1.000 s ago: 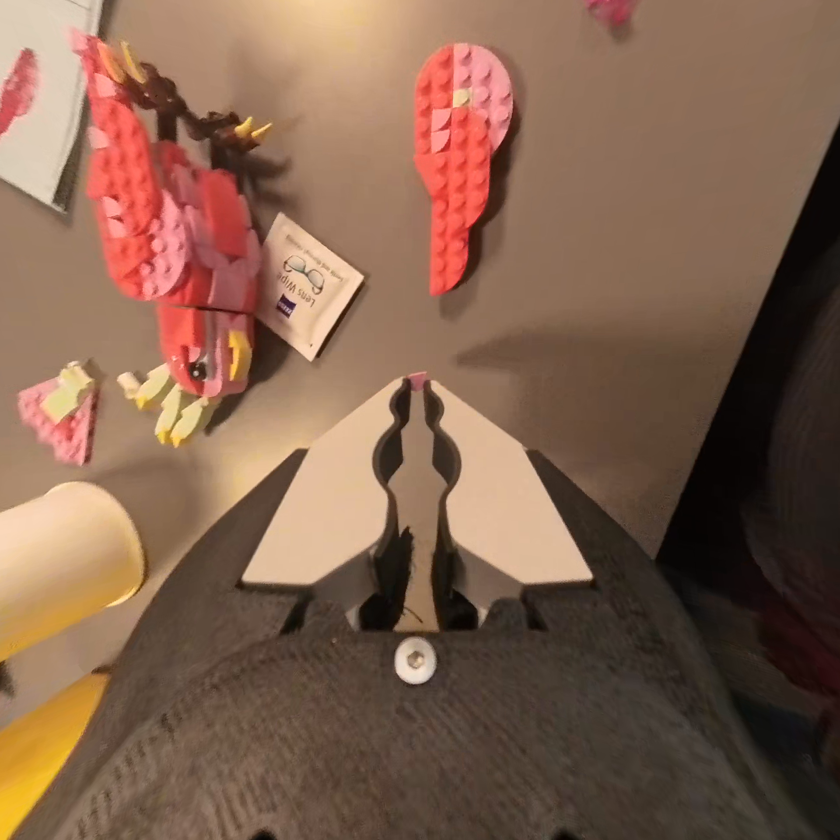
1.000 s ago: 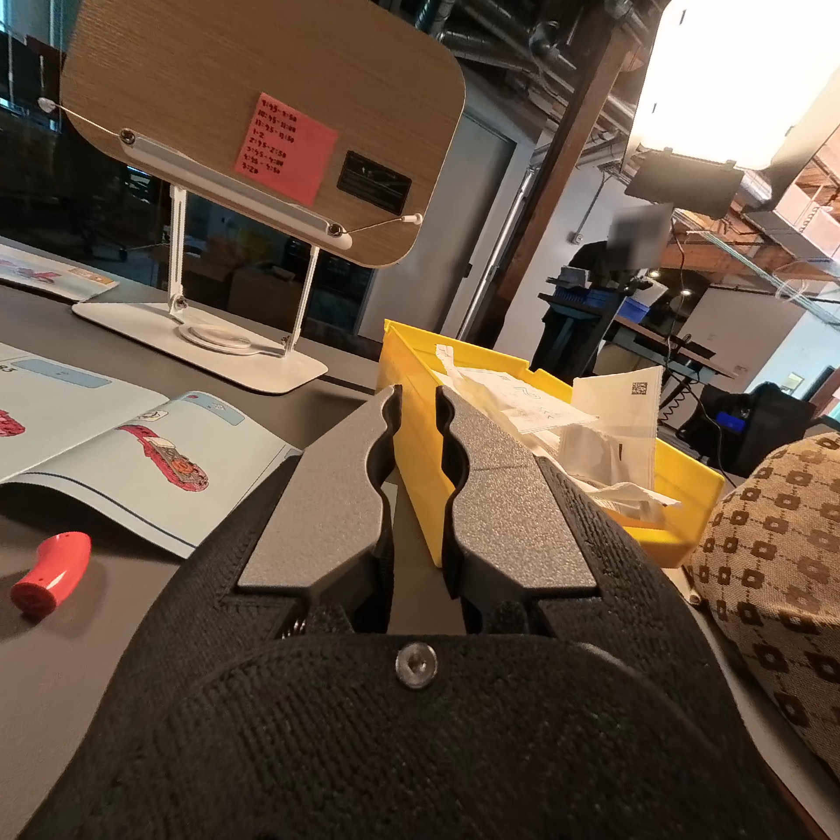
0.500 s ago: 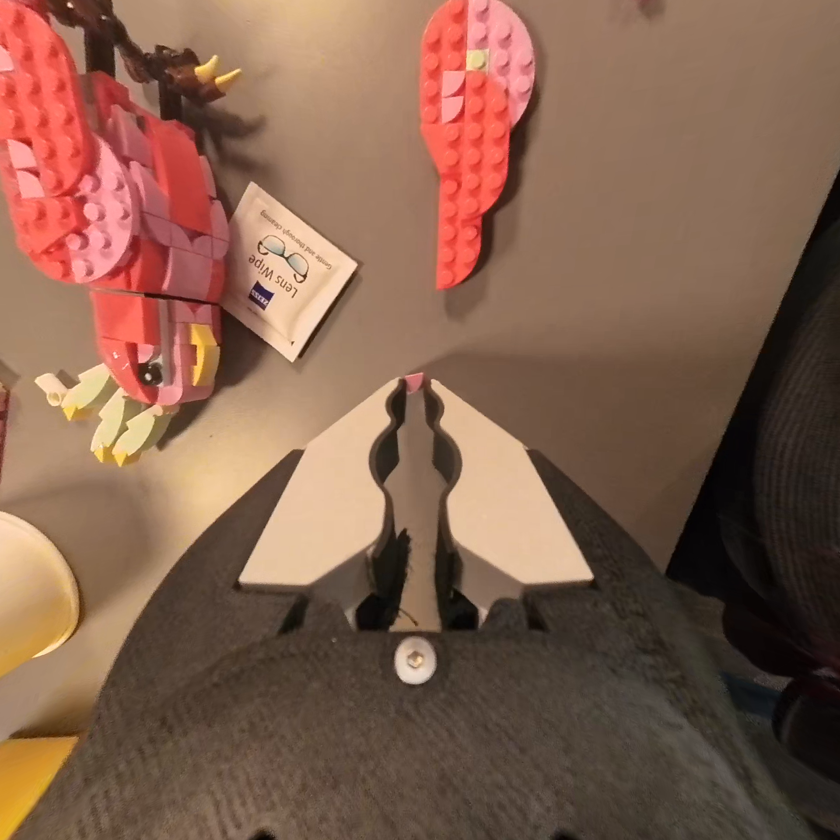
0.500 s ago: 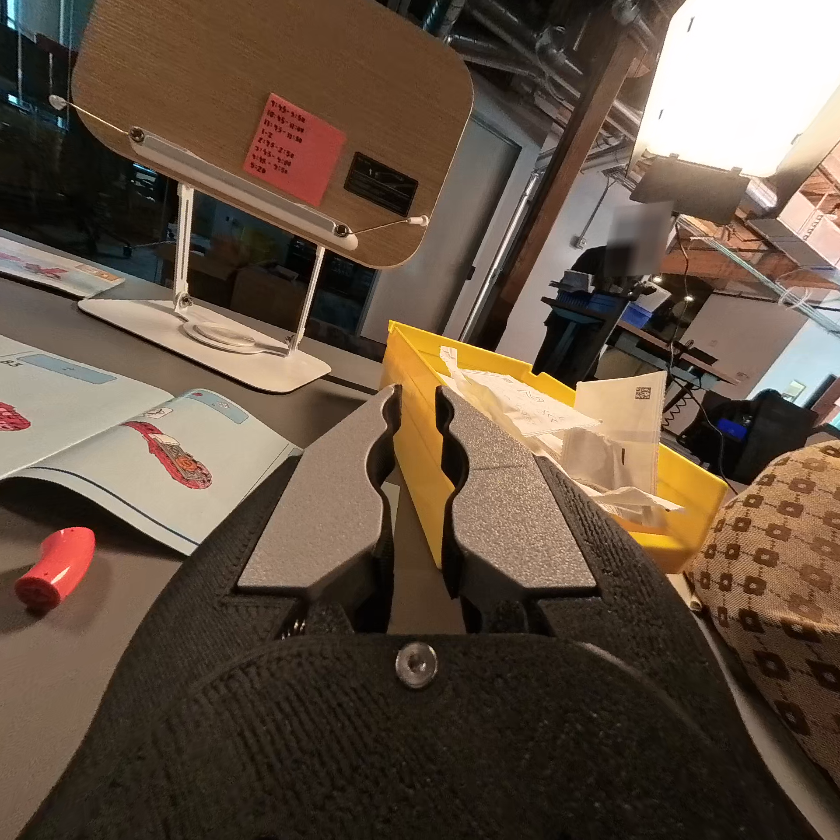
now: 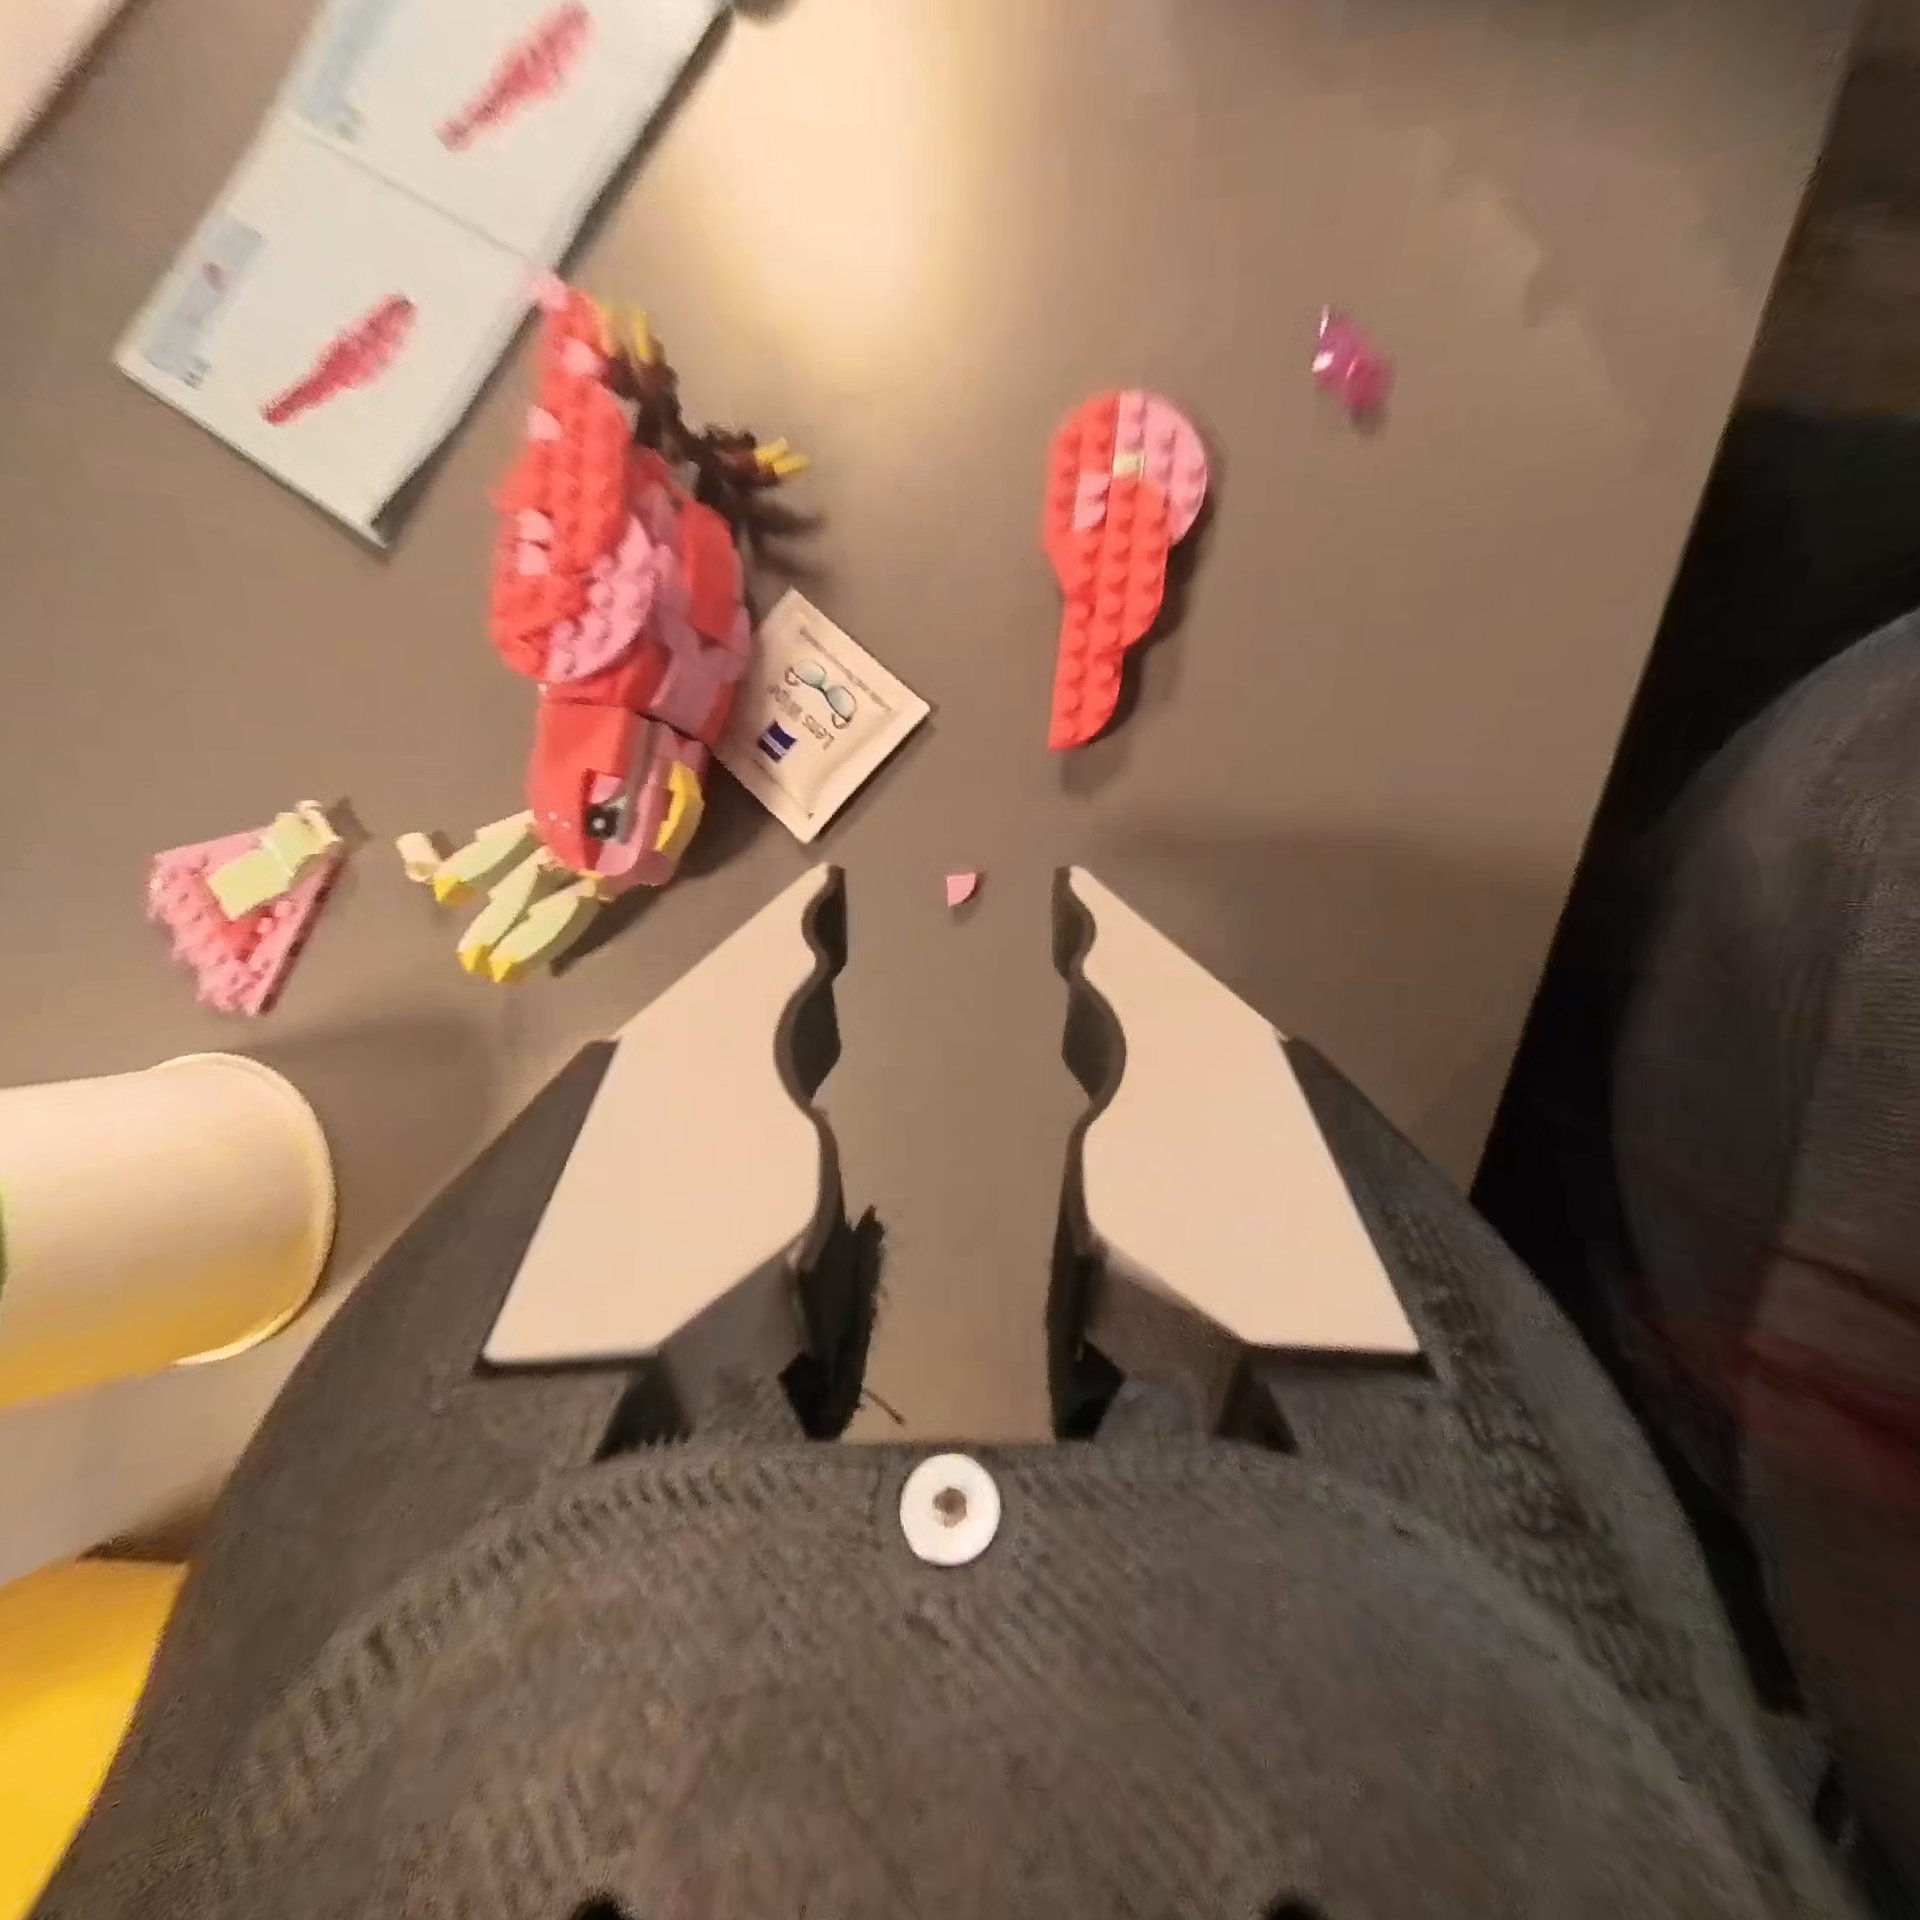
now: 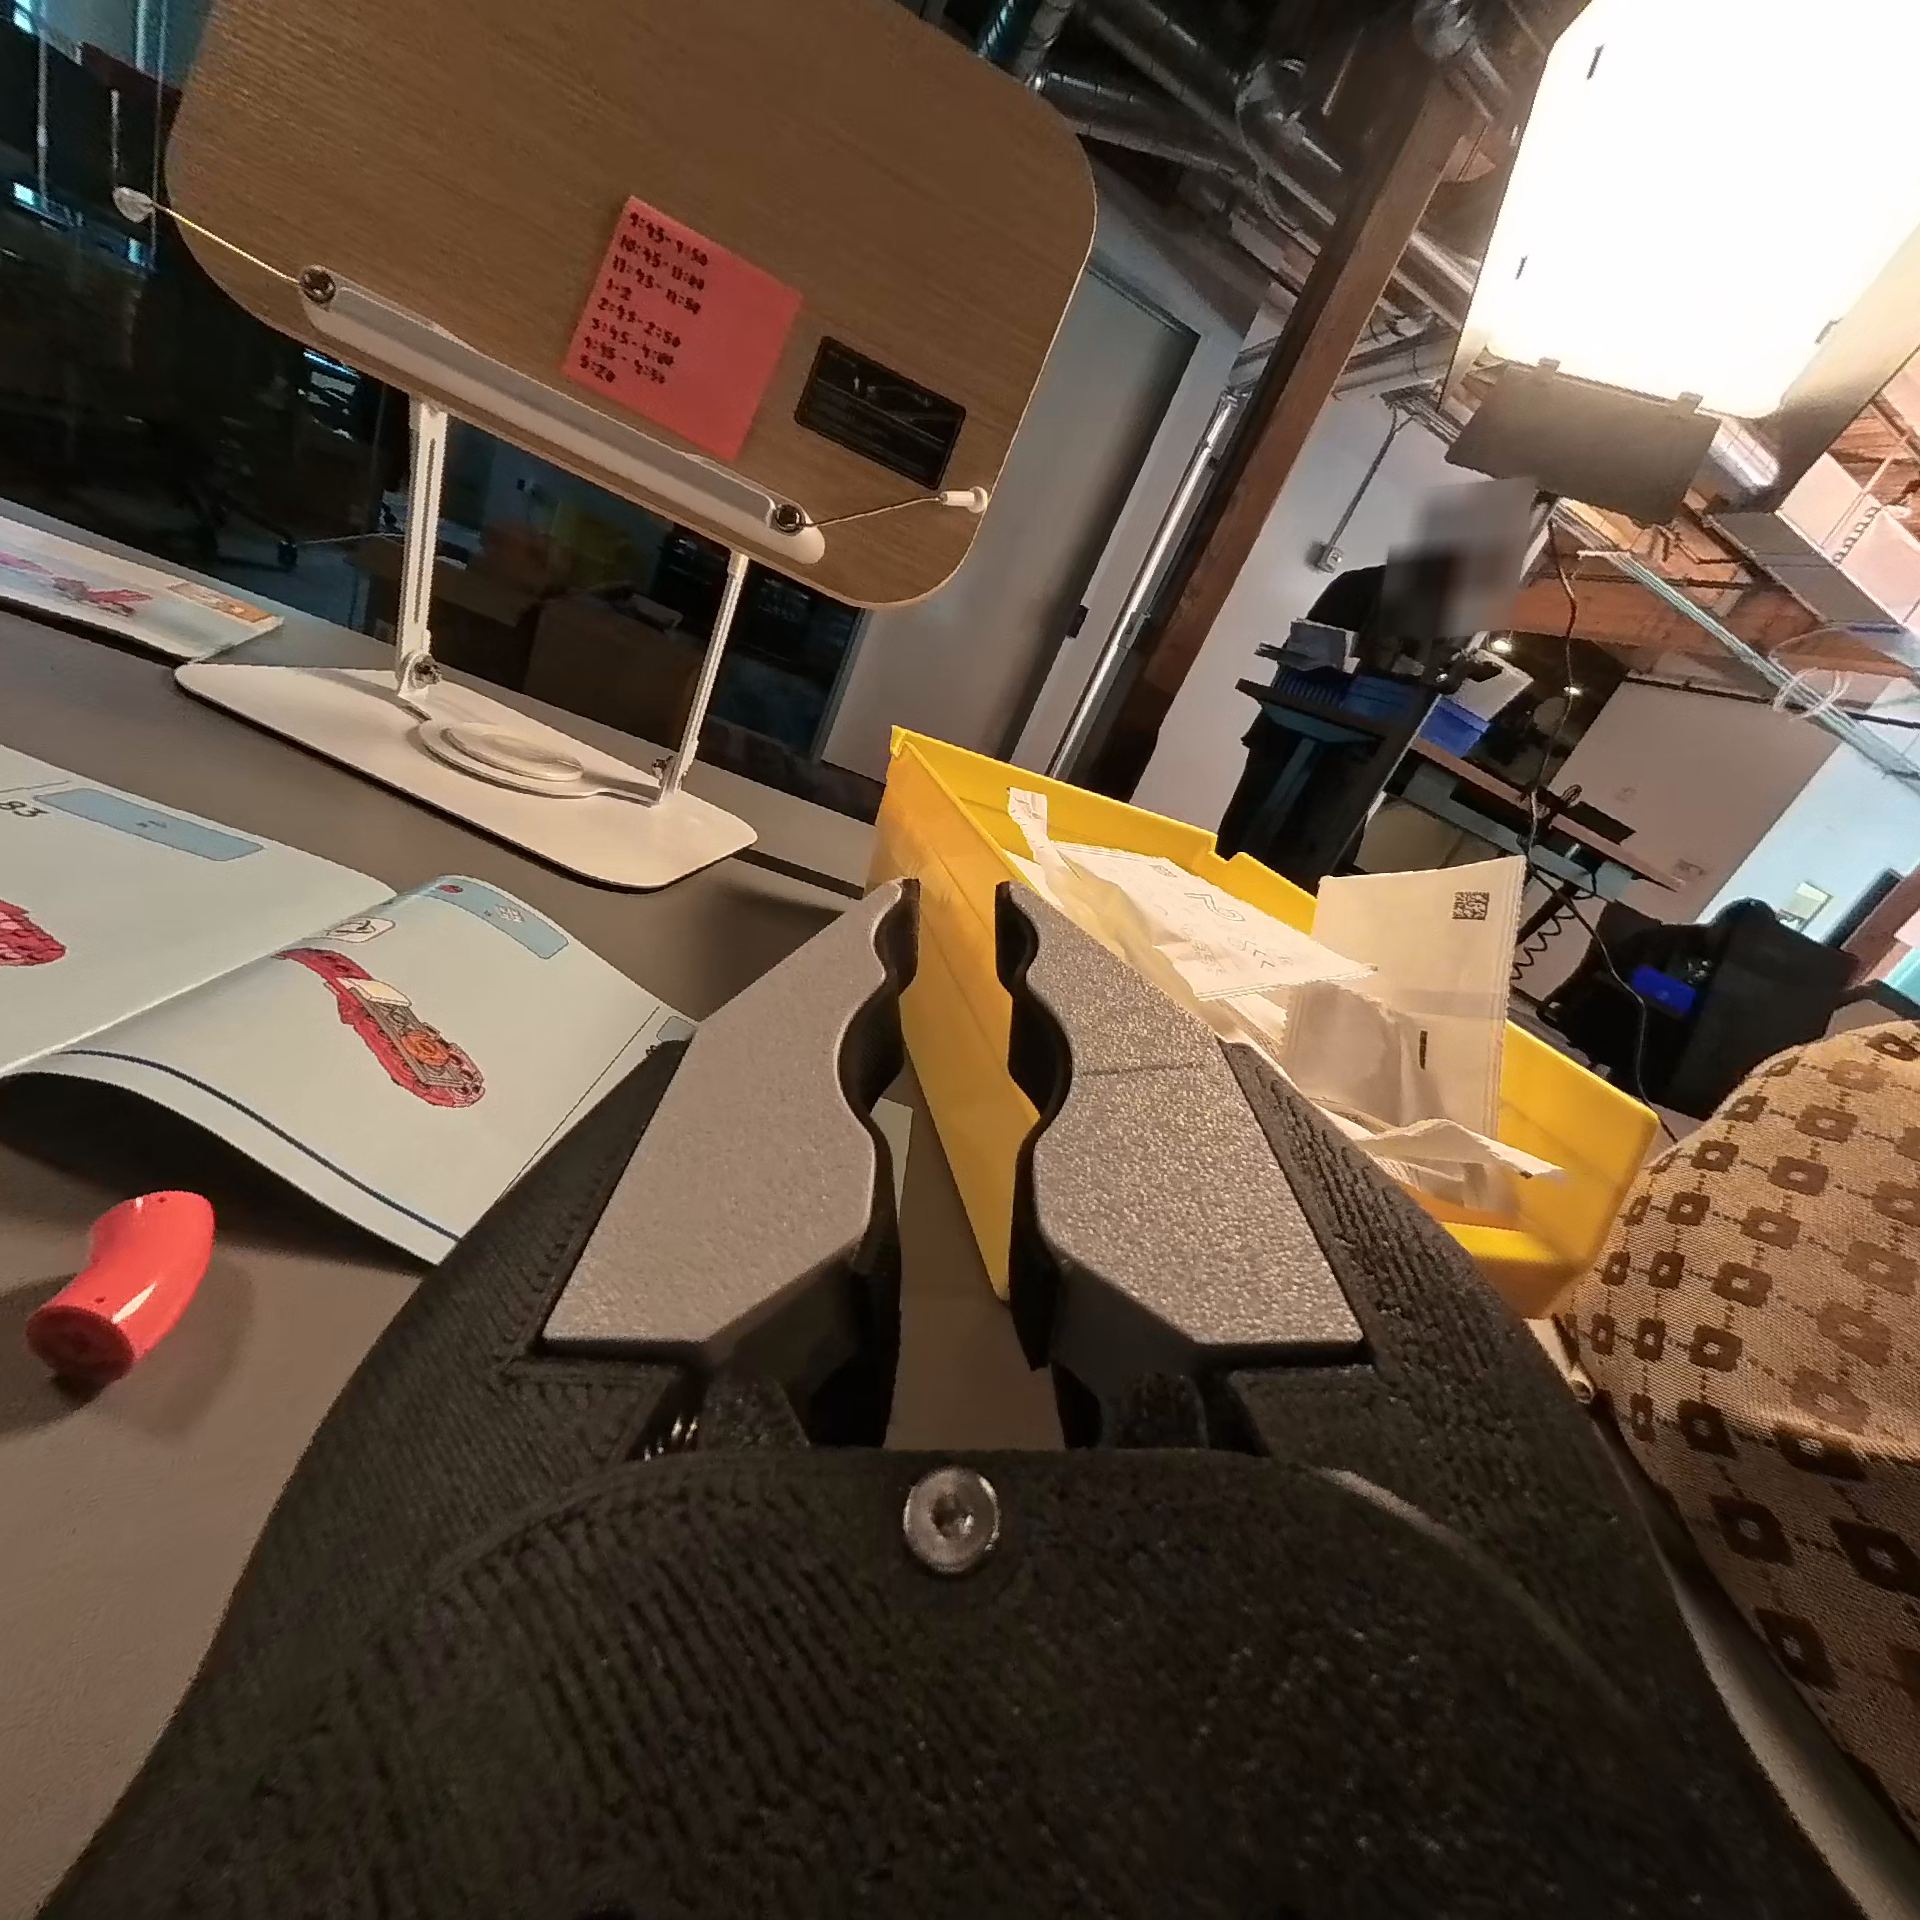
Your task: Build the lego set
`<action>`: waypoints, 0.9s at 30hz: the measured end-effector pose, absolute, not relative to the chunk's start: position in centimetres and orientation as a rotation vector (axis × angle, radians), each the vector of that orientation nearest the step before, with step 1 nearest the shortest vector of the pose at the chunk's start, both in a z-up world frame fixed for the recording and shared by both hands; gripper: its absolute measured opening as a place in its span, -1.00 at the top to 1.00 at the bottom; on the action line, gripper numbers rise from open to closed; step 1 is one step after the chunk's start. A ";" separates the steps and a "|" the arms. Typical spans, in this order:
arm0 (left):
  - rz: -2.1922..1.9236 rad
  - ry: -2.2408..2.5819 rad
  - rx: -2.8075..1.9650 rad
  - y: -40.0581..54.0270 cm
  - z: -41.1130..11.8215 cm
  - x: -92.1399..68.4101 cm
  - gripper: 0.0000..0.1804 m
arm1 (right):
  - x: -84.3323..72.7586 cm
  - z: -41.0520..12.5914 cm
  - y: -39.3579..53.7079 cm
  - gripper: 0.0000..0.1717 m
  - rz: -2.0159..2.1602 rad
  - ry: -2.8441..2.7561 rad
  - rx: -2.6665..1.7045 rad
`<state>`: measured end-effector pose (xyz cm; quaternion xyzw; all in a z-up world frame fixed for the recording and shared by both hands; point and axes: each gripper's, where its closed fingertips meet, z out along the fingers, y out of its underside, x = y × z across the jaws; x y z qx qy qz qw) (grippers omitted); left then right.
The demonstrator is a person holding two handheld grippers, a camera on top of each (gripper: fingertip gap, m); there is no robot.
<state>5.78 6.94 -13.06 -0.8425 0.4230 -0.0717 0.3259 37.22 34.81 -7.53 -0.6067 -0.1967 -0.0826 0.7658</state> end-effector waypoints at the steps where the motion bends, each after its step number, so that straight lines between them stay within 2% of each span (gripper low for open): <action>1: -0.212 1.081 -2.180 6.8 -12.3 5.7 0.57 | 37.2 -7.5 34.8 0.86 -0.180 -0.429 -1.318; 10: -0.212 1.010 -2.087 5.1 -11.3 5.8 0.56 | 34.6 -7.2 33.7 0.81 -0.066 -0.531 -1.264; 13: -0.206 0.983 -2.087 4.5 -11.6 5.6 0.57 | 26.6 -9.5 28.6 0.64 0.349 -0.919 -1.325; 14: -0.226 0.985 -2.081 4.2 -11.6 5.9 0.57 | 24.0 -9.9 25.5 0.65 0.483 -1.066 -1.316; 17: -0.267 0.980 -2.090 3.4 -12.4 6.6 0.58 | 18.9 -11.3 17.5 0.60 0.707 -1.436 -1.301; 18: -0.288 0.975 -2.106 3.2 -12.9 6.7 0.58 | 17.8 -12.4 15.5 0.53 0.765 -1.552 -1.326; 21: -0.320 0.965 -2.154 2.8 -14.5 7.0 0.57 | 16.1 -15.8 12.0 0.35 0.826 -1.834 -1.393; 27: -0.323 0.907 -2.179 3.2 -15.9 6.6 0.57 | 14.9 -18.6 11.0 0.33 0.836 -2.008 -1.424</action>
